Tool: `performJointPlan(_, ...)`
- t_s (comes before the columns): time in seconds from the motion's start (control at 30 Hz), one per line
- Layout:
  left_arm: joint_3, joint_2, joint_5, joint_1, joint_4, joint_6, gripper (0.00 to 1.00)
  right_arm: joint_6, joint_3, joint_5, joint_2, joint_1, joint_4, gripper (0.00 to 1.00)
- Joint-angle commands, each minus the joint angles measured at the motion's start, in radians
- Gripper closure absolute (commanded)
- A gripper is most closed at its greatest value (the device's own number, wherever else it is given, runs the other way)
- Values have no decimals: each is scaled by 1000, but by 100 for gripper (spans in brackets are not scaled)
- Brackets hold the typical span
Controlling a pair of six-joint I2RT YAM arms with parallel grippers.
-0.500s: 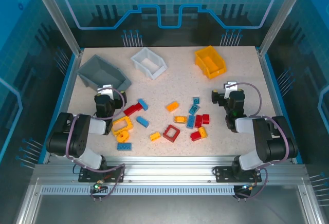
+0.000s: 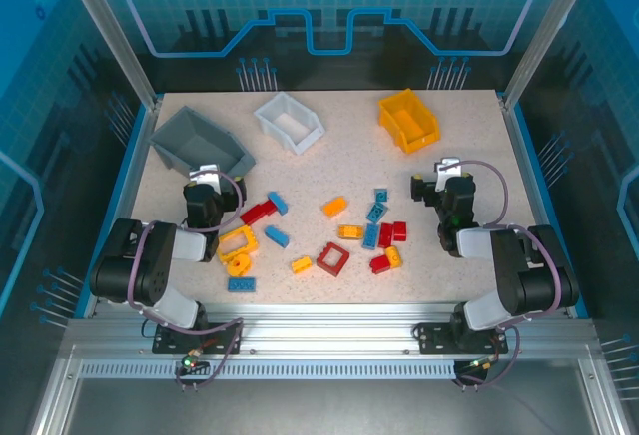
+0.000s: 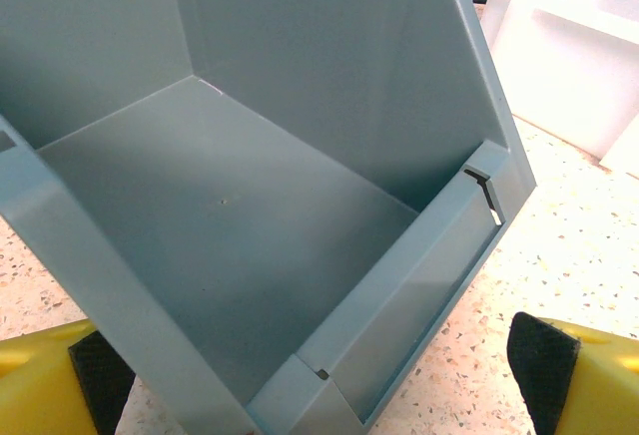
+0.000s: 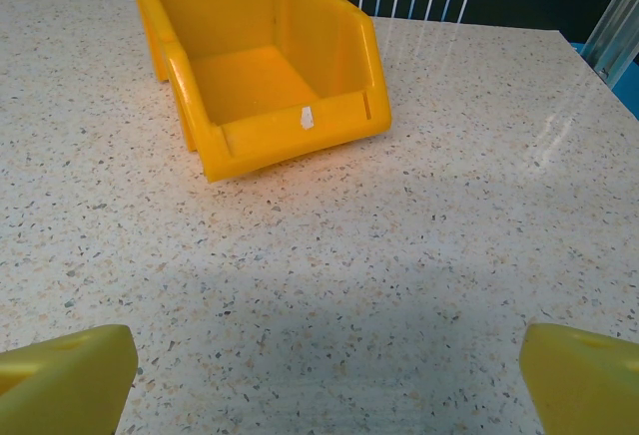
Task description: Sort the legos into containers by color
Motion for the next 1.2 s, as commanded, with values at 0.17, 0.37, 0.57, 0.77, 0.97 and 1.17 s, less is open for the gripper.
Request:
performJointPlan(0.17,-33,-48,13,1,88,4,1,12,-3,-5,2,-3,13,0)
performJointPlan(0.37,-14,-452,-172,-157,-212,84,1,12,41,42,-241,12,-252,0)
performJointPlan(0.57,331,-808,-346,-304,-881,-120,1,174,269,61,-722,102,-713,0)
performJointPlan(0.77,654,-776,-124,-262,-1496,-564,1,559,492,-141,-759,58,-1182,0)
performJointPlan(0.97,831,-571,31,-106,-1794,-662,5,479,579,-271,-623,156,-1304,8)
performJointPlan(1.17,901,-354,172,7,-1763,-655,20,404,675,-277,-435,256,-1347,13)
